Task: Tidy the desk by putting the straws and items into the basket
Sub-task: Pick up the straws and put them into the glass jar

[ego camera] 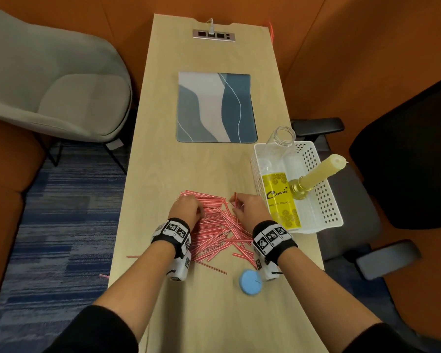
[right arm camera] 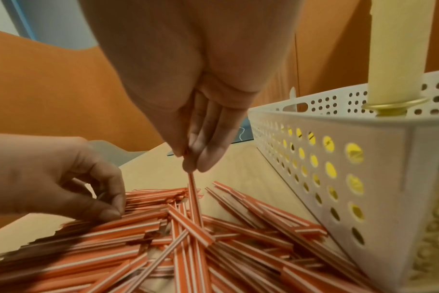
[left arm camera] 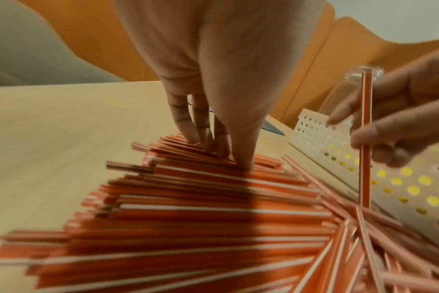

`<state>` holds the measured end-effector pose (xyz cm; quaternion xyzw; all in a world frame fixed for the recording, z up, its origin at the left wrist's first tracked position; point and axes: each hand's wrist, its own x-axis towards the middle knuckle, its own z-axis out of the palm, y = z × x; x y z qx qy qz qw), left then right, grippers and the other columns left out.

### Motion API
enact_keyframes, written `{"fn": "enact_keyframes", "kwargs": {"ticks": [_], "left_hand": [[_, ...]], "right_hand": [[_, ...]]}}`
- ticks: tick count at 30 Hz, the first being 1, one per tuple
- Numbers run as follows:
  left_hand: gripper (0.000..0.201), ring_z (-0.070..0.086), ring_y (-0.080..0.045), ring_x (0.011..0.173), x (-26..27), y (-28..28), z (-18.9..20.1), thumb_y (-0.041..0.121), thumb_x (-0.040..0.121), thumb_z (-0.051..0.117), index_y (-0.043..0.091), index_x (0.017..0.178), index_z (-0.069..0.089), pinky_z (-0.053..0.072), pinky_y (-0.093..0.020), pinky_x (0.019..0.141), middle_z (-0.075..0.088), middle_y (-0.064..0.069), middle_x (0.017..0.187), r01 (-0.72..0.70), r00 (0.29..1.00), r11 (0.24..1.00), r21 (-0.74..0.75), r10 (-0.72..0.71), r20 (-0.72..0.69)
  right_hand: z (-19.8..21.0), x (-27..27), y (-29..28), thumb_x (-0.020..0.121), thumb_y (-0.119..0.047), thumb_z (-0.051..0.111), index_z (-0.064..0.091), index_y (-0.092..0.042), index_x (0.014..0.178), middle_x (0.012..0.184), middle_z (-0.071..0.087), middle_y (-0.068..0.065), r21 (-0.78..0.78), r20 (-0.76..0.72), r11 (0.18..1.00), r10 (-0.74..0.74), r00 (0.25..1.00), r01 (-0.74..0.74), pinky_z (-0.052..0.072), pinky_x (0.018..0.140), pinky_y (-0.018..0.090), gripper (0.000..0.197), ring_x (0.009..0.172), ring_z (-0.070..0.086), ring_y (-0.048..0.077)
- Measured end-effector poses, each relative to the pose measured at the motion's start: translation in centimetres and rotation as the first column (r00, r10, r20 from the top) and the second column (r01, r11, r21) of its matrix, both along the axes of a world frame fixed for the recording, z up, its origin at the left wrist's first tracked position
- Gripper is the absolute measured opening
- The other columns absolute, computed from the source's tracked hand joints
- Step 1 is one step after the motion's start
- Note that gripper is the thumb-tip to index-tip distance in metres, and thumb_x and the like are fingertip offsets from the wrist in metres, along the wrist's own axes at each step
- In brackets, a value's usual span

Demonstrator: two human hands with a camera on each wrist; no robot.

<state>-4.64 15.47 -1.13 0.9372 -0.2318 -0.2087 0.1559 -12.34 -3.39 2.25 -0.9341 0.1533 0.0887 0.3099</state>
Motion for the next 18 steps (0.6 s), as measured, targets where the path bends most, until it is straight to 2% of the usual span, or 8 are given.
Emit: {"fn": "enact_keyframes", "kwargs": {"ticks": [2, 5, 7, 10, 12, 15, 16, 18], "left_hand": [[0.007, 0.062, -0.023, 0.095, -0.1, 0.1, 0.0, 0.020, 0.089, 0.067, 0.020, 0.089, 0.075, 0.050, -0.032, 0.081, 0.063, -0.003, 0.101, 0.055, 0.998, 0.998, 0.034, -0.055, 0.011], [0.011, 0.060, -0.026, 0.097, -0.4, 0.2, 0.0, 0.017, 0.092, 0.061, 0.015, 0.095, 0.071, 0.049, -0.035, 0.083, 0.061, -0.005, 0.103, 0.093, 0.996, 0.994, 0.061, -0.094, 0.012], [0.013, 0.062, -0.028, 0.095, -0.4, 0.1, 0.2, 0.014, 0.093, 0.055, 0.012, 0.096, 0.068, 0.049, -0.036, 0.081, 0.063, -0.008, 0.101, 0.089, 0.996, 0.995, 0.032, -0.090, 0.005], [0.017, 0.064, -0.026, 0.089, -0.1, 0.1, 0.9, 0.006, 0.091, 0.051, 0.016, 0.094, 0.064, 0.049, -0.033, 0.079, 0.068, -0.005, 0.096, 0.035, 0.998, 0.996, -0.084, -0.038, -0.041], [0.027, 0.065, -0.023, 0.091, 0.2, 0.1, 1.4, 0.002, 0.091, 0.052, 0.020, 0.106, 0.066, 0.049, -0.030, 0.082, 0.069, -0.003, 0.099, -0.006, 1.000, 0.989, -0.150, 0.002, -0.024], [0.046, 0.065, -0.018, 0.087, 0.8, -0.1, 2.8, 0.003, 0.092, 0.059, 0.023, 0.132, 0.059, 0.053, -0.029, 0.086, 0.070, -0.001, 0.097, -0.051, 0.997, 0.953, -0.298, 0.065, 0.038], [0.046, 0.064, -0.016, 0.082, 1.2, -0.4, 3.5, 0.003, 0.091, 0.061, 0.021, 0.133, 0.059, 0.053, -0.029, 0.085, 0.070, 0.000, 0.093, -0.059, 0.994, 0.931, -0.361, 0.088, 0.064], [0.037, 0.062, -0.014, 0.072, 2.2, -1.3, 5.2, 0.003, 0.089, 0.064, 0.017, 0.122, 0.066, 0.055, -0.033, 0.081, 0.069, 0.003, 0.084, -0.081, 0.981, 0.867, -0.492, 0.157, 0.114]], "right_hand": [[0.4, 0.0, -0.3, 0.088, -0.008, 0.066, 0.063, -0.018, 0.118, 0.081, 0.062, -0.002, 0.005, 0.010, 1.000, 0.025, 1.000, -0.025, 0.055, 0.077, 0.033, 0.031, 0.074, 0.058, 0.015], [1.2, 0.0, -0.8, 0.091, -0.010, 0.064, 0.054, -0.020, 0.126, 0.070, 0.054, -0.007, 0.035, 0.034, 0.999, 0.029, 0.999, -0.030, 0.048, 0.068, 0.027, 0.038, 0.065, 0.055, 0.012], [2.0, 0.1, -1.3, 0.094, -0.010, 0.060, 0.055, -0.018, 0.120, 0.067, 0.054, -0.006, 0.075, 0.062, 0.997, 0.025, 0.998, -0.029, 0.045, 0.065, 0.027, 0.028, 0.060, 0.053, 0.009], [4.4, 0.4, -2.4, 0.098, -0.013, 0.054, 0.059, -0.016, 0.105, 0.071, 0.064, 0.002, 0.162, 0.143, 0.987, -0.020, 0.990, -0.004, 0.053, 0.066, 0.036, 0.010, 0.062, 0.061, 0.016], [7.1, 1.1, -3.7, 0.099, -0.016, 0.052, 0.061, -0.014, 0.102, 0.075, 0.068, 0.004, 0.219, 0.223, 0.975, -0.092, 0.970, 0.042, 0.057, 0.071, 0.038, 0.009, 0.066, 0.065, 0.016], [12.2, 2.8, -6.3, 0.100, -0.018, 0.051, 0.061, -0.017, 0.101, 0.080, 0.068, 0.004, 0.287, 0.382, 0.949, -0.240, 0.893, 0.132, 0.057, 0.069, 0.025, 0.009, 0.068, 0.066, 0.011], [13.7, 3.4, -7.4, 0.100, -0.017, 0.051, 0.061, -0.018, 0.102, 0.082, 0.068, 0.004, 0.293, 0.450, 0.944, -0.275, 0.849, 0.151, 0.057, 0.069, 0.023, 0.010, 0.069, 0.066, 0.009], [15.8, 4.7, -9.5, 0.100, -0.015, 0.050, 0.060, -0.019, 0.102, 0.083, 0.067, 0.003, 0.282, 0.578, 0.941, -0.320, 0.751, 0.184, 0.056, 0.069, 0.020, 0.011, 0.071, 0.067, 0.010]]}}
